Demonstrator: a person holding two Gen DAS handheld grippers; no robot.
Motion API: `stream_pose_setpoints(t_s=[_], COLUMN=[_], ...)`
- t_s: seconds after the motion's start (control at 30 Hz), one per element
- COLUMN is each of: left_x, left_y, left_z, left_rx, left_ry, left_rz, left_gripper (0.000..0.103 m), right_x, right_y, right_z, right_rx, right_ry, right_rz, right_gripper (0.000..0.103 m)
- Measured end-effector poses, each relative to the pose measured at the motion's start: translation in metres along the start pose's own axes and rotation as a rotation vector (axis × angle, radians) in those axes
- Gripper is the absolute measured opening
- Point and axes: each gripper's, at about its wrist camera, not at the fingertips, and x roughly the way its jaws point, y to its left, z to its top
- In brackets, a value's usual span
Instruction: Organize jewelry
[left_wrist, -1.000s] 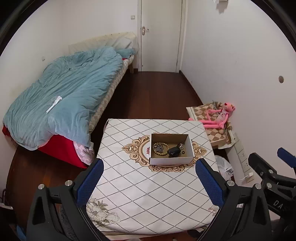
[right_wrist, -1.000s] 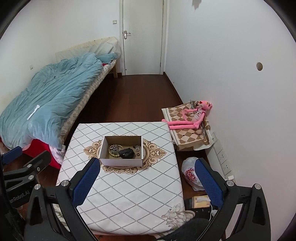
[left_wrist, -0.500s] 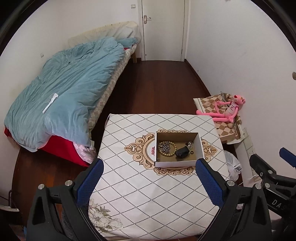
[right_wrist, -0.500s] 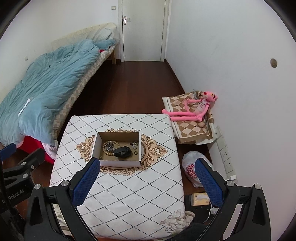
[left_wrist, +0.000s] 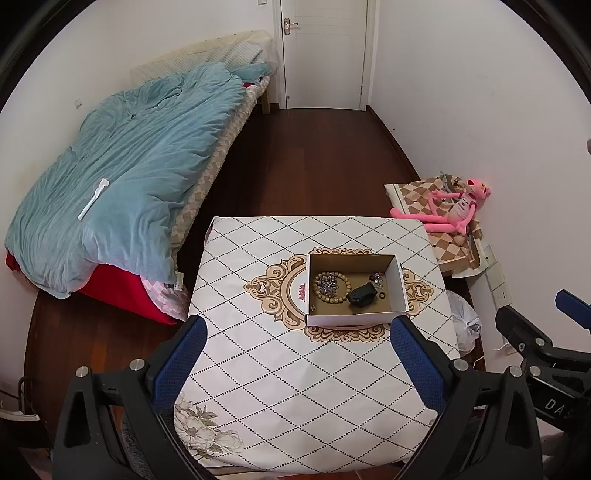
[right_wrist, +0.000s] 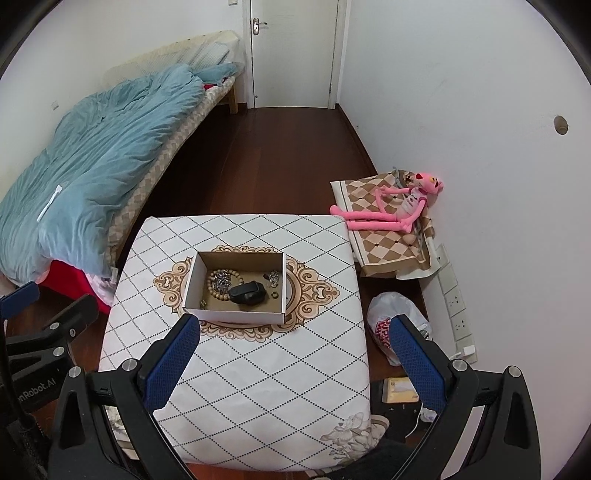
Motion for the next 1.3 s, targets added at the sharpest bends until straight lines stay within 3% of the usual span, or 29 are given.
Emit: stream_pose_setpoints(t_s=[1.3], left_x=[0.007], left_y=[0.005], left_z=[-0.010], left_rx=[-0.004], left_ry=[0.018], left_rz=[0.006], left_gripper=[0.101], right_x=[0.004], right_y=[0.001], right_z=[-0.002], right_rx=[-0.004], right_ry=[0.014], right_rz=[-0.006], right_gripper=[0.103])
